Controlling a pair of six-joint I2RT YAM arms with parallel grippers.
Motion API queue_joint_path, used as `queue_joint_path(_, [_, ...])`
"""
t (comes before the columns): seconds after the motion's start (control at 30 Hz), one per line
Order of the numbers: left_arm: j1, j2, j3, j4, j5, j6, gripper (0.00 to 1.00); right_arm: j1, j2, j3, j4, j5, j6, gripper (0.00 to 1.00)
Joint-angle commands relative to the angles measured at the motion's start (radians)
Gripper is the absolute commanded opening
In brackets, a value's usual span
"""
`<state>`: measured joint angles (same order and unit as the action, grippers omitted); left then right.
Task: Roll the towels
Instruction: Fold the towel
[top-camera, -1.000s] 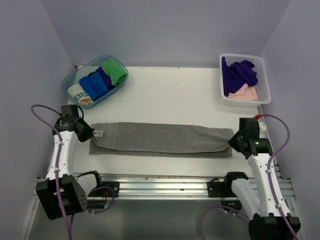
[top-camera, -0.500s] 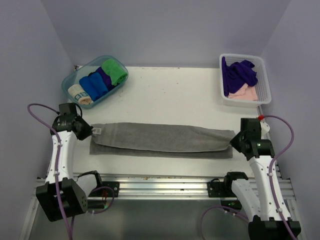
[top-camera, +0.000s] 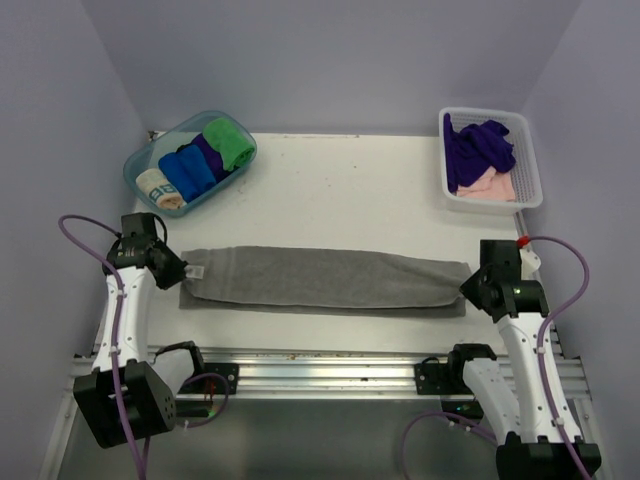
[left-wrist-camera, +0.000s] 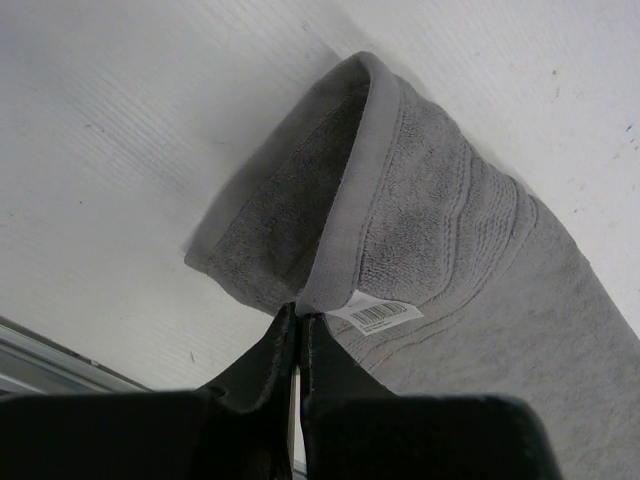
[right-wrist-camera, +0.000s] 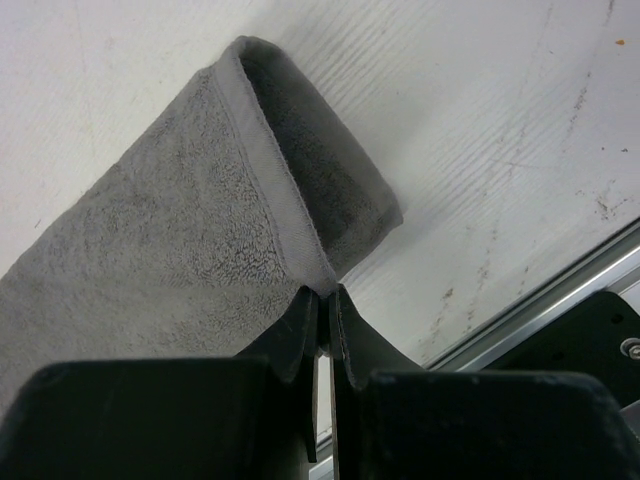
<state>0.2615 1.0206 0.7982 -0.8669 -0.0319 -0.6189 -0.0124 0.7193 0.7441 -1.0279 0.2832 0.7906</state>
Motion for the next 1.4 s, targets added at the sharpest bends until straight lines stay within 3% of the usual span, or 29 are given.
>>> queue_joint_path(0.0, [0.012, -0.017, 0.027, -0.020, -0.037, -0.018, 0.00, -0.003, -0.009, 0.023, -0.029, 0.070, 0.033, 0.00])
queue_joint_path(0.97, [0.013, 0.006, -0.021, -0.011, -0.053, -0.028, 0.00, -0.003, -0.003, -0.003, -0.024, 0.034, 0.062, 0.00])
queue_joint_path(1.0, [0.013, 0.010, -0.021, -0.009, -0.046, -0.027, 0.00, -0.003, 0.000, 0.000, -0.023, 0.031, 0.055, 0.04])
queue_joint_path(1.03, [0.012, 0.022, -0.022, -0.009, -0.034, -0.022, 0.14, -0.003, 0.003, 0.001, -0.020, 0.024, 0.050, 0.13])
queue_joint_path(1.07, [0.012, 0.029, -0.017, -0.007, -0.031, -0.021, 0.25, -0.003, 0.003, 0.001, -0.018, 0.019, 0.042, 0.34])
queue_joint_path(1.1, [0.012, 0.030, -0.017, -0.007, -0.026, -0.022, 0.37, -0.003, 0.000, 0.003, -0.015, 0.016, 0.038, 0.44])
queue_joint_path(1.13, [0.013, 0.027, -0.019, -0.003, -0.023, -0.024, 0.60, -0.003, -0.001, 0.003, -0.002, 0.011, 0.018, 0.52])
queue_joint_path(1.2, [0.013, 0.023, -0.007, 0.005, -0.026, -0.027, 0.81, -0.003, 0.000, 0.005, 0.014, 0.004, -0.001, 0.64])
queue_joint_path(1.3, [0.013, 0.016, 0.032, 0.032, -0.017, -0.030, 0.86, -0.003, 0.019, 0.003, 0.072, -0.066, -0.053, 0.67])
queue_joint_path(1.37, [0.001, 0.006, 0.029, 0.095, 0.033, -0.024, 0.79, -0.001, 0.051, -0.023, 0.172, -0.158, -0.079, 0.64])
